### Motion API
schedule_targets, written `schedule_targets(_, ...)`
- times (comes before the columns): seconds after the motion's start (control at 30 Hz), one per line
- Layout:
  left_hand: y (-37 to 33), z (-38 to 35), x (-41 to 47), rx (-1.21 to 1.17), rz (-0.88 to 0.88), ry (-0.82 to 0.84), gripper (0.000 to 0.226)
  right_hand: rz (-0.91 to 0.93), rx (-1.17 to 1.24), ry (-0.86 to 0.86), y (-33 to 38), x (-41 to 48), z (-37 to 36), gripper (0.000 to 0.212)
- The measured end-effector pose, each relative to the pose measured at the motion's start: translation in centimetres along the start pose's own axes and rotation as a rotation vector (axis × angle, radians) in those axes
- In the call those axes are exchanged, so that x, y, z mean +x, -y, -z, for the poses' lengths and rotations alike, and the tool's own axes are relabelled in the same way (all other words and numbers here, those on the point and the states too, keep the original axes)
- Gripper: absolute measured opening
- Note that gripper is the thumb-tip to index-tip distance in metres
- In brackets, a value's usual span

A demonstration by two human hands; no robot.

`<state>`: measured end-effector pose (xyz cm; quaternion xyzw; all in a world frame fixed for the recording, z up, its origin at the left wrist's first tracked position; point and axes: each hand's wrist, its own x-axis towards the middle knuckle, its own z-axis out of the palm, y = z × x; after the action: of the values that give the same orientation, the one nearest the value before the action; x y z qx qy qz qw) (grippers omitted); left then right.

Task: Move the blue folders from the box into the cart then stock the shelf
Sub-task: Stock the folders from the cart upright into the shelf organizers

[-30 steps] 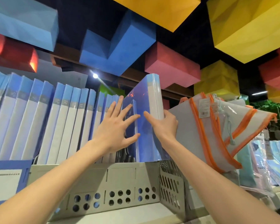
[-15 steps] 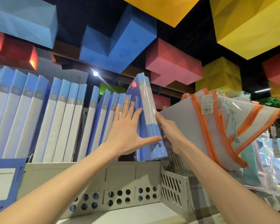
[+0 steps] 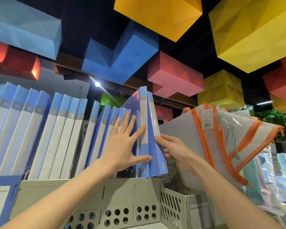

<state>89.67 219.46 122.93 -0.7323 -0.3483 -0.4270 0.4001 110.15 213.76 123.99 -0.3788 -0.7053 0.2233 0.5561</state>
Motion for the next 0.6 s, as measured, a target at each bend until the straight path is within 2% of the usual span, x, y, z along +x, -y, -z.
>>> schedule_targets(0.1, 0.5, 0.2, -0.1, 0.023, -0.008, -0.014, 0.102, -0.063, -0.028, 0.093, 0.6, -0.5, 0.1, 0.028)
schedule_targets(0.27, 0.4, 0.1, -0.2, 0.057, -0.002, -0.026, 0.101, -0.013, 0.109, 0.082, 0.6, -0.7, -0.8, 0.022)
schedule_targets(0.6, 0.8, -0.3, -0.1, 0.066, -0.06, -0.073, 0.086, 0.079, 0.304, 0.031, -1.0, 0.7, -3.2, 0.035)
